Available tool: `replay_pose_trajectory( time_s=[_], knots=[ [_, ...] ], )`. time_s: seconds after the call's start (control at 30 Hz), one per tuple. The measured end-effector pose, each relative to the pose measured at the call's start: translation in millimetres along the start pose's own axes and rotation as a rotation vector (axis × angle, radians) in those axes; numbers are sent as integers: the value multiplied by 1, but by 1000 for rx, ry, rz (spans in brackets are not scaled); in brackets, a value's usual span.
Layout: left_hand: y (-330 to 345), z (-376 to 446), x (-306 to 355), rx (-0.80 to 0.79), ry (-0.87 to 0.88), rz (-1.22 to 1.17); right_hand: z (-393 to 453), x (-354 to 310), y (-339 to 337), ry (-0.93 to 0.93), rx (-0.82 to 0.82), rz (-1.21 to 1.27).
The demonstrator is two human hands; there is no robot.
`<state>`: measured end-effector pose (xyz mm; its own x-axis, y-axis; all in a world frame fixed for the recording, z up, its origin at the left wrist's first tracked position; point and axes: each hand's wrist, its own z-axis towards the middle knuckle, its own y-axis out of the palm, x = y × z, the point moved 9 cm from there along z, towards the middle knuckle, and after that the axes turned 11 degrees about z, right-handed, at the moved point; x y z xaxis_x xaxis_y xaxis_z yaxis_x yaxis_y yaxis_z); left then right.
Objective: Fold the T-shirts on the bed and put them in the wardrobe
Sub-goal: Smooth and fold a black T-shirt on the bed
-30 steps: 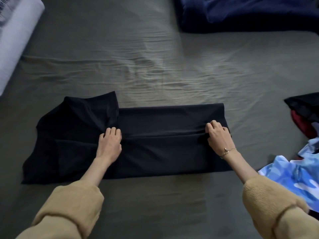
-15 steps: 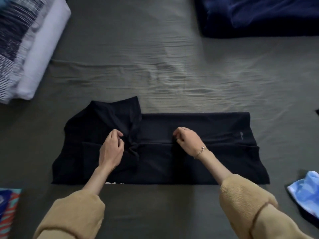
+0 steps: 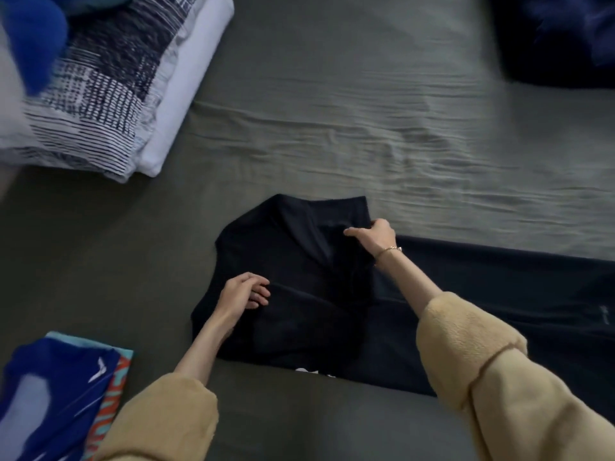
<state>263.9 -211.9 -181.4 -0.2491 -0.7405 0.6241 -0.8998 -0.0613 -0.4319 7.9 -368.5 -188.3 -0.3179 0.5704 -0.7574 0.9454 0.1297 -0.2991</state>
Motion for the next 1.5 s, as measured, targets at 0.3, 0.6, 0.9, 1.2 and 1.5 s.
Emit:
replay_pose_trajectory(
  time_s=[0.3,0.6,0.9,1.2,1.5],
  knots=[
    [-15,1,-29,-117,-169,-286,-93,-28,107,-414,-626,-320],
    [-11,1,-29,0,-153,-234,-149,14,124,-772,-758,-942],
    [-13,-2,-35,-5,-45,-195,-139,13,99,-1000,-513,-947],
    [-13,3,-41,65,-76,-328,-138,14,94,-924,-621,-875],
    [-14,10,-43,131,-43,-315,-66,-25,73,-595,-377,-625]
  ],
)
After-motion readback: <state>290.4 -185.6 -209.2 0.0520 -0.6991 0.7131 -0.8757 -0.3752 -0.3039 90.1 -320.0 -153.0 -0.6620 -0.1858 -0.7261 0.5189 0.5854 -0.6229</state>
